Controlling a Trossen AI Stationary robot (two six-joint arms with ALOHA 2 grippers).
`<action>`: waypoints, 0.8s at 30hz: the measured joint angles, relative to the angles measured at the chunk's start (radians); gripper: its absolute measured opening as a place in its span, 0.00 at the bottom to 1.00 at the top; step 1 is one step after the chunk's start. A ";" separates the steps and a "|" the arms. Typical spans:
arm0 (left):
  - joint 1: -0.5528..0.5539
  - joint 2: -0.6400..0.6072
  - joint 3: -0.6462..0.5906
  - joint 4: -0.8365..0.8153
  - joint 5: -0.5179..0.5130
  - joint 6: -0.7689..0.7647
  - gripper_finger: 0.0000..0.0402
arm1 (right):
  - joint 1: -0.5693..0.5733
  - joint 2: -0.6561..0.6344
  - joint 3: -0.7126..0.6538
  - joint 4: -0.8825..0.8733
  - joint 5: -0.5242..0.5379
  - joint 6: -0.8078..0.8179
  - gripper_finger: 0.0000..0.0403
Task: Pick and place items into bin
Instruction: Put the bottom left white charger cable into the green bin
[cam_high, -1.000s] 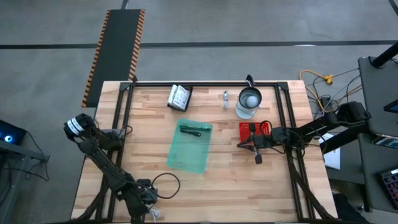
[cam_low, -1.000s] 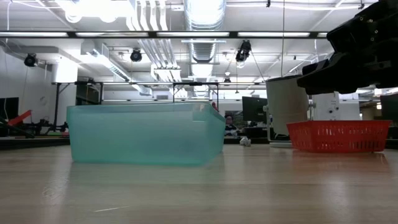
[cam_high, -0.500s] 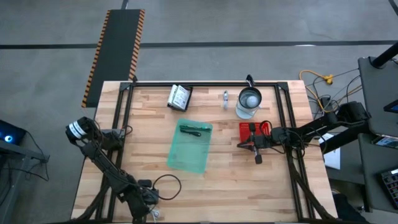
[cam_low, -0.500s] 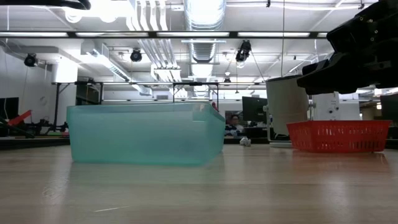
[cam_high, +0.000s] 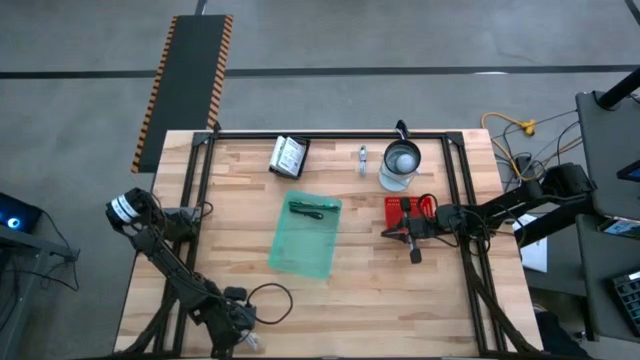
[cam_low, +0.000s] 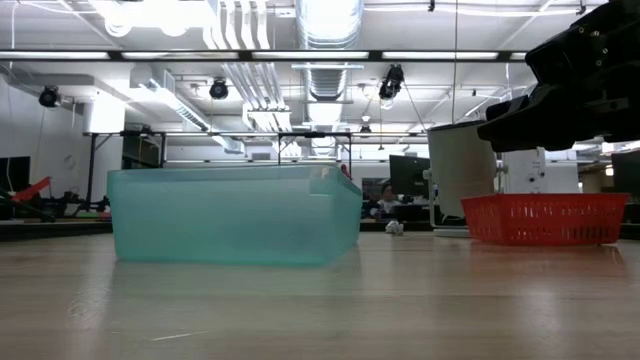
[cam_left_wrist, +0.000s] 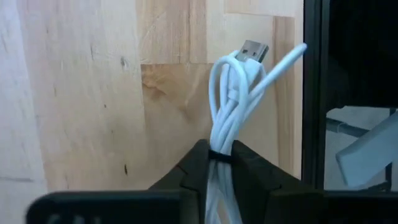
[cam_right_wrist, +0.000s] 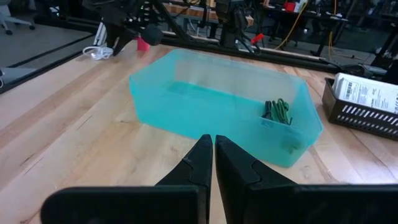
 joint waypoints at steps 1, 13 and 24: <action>0.000 -0.002 0.000 0.000 0.001 0.004 0.08 | 0.000 0.000 0.000 0.000 0.000 0.000 0.02; 0.014 -0.023 -0.003 -0.014 0.005 0.074 0.06 | 0.000 0.000 0.000 0.000 0.000 -0.004 0.02; 0.053 -0.064 0.033 -0.008 0.018 0.203 0.06 | 0.000 0.000 0.000 0.000 0.000 -0.004 0.02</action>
